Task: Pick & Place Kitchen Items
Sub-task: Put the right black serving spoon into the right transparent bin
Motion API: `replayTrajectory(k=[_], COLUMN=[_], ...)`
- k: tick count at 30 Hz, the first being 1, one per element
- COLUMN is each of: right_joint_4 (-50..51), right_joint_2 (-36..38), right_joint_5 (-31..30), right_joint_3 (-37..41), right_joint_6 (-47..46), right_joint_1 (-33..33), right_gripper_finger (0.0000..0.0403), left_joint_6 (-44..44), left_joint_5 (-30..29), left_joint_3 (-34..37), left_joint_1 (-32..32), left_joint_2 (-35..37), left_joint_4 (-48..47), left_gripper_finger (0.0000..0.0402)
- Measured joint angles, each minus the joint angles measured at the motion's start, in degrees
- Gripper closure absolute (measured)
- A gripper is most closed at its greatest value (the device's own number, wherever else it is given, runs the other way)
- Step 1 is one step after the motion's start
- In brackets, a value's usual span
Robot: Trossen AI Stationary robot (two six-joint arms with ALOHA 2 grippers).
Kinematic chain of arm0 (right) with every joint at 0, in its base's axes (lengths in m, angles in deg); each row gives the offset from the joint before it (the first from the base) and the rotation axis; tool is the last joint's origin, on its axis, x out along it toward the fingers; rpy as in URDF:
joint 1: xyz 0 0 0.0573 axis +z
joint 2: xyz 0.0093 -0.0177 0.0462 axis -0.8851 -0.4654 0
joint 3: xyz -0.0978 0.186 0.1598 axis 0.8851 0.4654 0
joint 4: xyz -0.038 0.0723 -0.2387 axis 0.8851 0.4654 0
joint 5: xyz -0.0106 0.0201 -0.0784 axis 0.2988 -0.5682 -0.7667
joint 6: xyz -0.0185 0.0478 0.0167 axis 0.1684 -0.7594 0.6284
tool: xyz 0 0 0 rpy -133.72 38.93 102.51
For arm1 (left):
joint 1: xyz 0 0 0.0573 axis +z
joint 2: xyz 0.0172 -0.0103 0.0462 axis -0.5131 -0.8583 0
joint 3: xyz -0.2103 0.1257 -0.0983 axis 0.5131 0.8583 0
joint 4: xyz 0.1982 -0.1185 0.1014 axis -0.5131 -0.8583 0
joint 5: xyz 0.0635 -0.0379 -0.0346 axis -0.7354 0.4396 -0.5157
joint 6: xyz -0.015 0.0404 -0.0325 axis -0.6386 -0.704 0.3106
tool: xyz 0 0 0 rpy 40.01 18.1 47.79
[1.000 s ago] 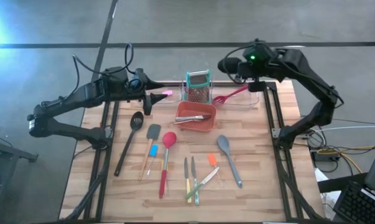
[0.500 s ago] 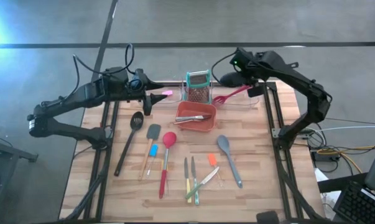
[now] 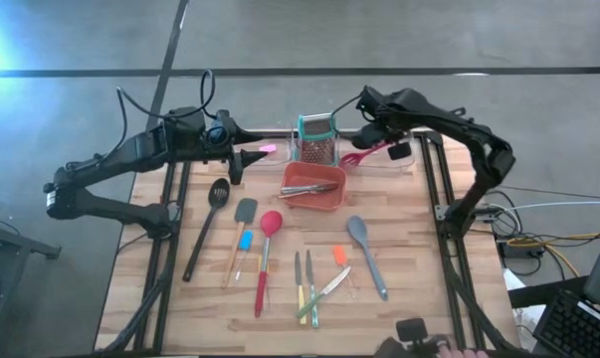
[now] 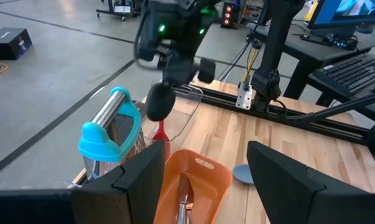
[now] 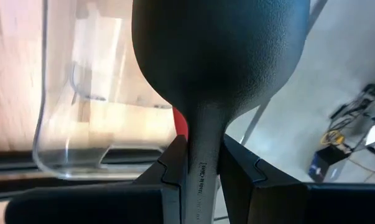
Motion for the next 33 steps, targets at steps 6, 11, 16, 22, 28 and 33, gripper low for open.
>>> replayTrajectory(k=[6,11,16,22,28,33], right_joint_4=[-0.45,-1.59,-2.59,-3.69,-4.62,-4.75], right_joint_2=[-5.44,-8.2,-9.27,-9.6,-9.63,-9.63], right_joint_5=[0.0,0.0,0.51,2.45,3.01,4.14], right_joint_3=[-0.3,-0.3,-0.35,-0.06,1.09,3.53], right_joint_6=[-2.75,-3.42,-2.97,-2.43,-1.11,-0.18], right_joint_1=[0.01,0.44,0.76,0.82,0.83,0.84], right_gripper_finger=[0.0352,0.0352,0.0352,0.0352,0.0352,0.0352], left_joint_6=[0.01,-0.04,-0.18,-0.21,-0.22,-0.2], left_joint_5=[0.0,-0.02,-0.24,-0.9,-1.03,-1.05], left_joint_3=[0.0,0.0,0.0,0.0,0.0,0.0], left_joint_1=[0.02,0.02,0.02,0.02,0.02,0.02], left_joint_2=[0.0,0.0,0.0,0.0,0.0,0.0], left_joint_4=[-0.03,-0.07,-0.27,-1.62,-1.88,-1.88], left_gripper_finger=[0.0168,0.0168,0.0168,0.0168,0.0168,0.0168])
